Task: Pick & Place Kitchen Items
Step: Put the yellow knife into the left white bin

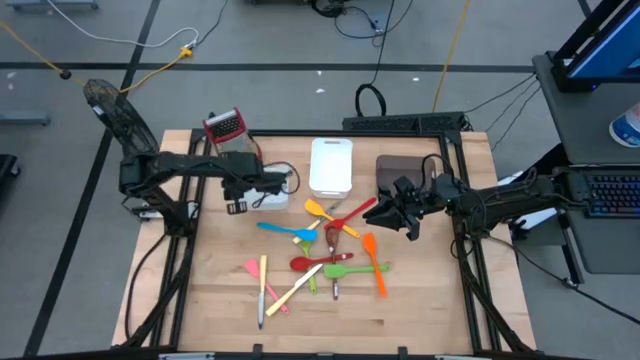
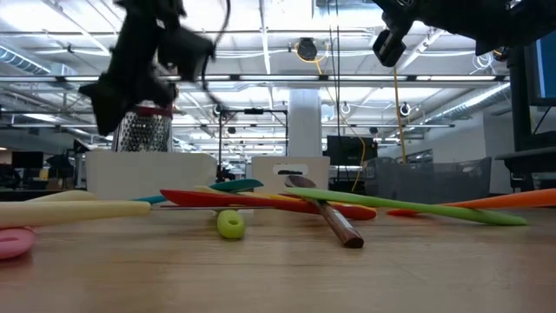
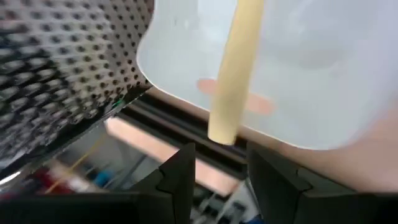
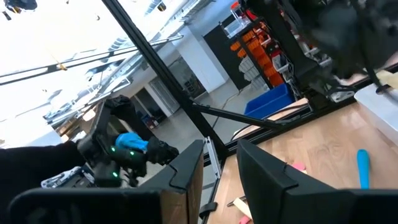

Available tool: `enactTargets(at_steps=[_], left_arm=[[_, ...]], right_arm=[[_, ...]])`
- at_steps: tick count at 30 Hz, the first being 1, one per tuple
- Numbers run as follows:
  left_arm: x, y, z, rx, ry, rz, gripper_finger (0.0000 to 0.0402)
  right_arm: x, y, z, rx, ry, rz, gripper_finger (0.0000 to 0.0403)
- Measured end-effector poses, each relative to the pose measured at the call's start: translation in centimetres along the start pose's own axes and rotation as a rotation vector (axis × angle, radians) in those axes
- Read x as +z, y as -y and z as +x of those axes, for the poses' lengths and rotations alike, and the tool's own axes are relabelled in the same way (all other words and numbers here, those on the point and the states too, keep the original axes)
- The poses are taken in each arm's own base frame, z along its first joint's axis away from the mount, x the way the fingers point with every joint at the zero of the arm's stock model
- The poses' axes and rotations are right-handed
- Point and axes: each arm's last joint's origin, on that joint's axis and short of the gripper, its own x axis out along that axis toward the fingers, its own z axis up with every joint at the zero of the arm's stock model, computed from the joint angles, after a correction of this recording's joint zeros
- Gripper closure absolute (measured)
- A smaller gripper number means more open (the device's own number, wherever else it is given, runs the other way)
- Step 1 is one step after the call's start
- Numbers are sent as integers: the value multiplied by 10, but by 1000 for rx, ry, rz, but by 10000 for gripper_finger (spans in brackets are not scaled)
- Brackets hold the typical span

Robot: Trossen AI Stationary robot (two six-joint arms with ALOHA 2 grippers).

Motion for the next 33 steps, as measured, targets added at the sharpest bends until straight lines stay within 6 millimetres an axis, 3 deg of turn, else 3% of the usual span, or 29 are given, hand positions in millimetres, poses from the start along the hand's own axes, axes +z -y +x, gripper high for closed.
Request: enactTargets(at_steps=[8, 15, 24, 33], left_arm=[[-35, -15, -60, -377, 238, -270, 252], [-53, 9, -91, -831, 144, -509, 252], [-58, 62, -116, -927, 185, -590, 252], [-68, 106, -126, -937, 171, -810, 252]], right_arm=[[0, 0, 0, 3, -2, 2, 312], [0, 0, 0, 4, -1, -3, 312], [0, 0, 0, 4, -7, -26, 312], [0, 0, 0, 6, -6, -24, 312]])
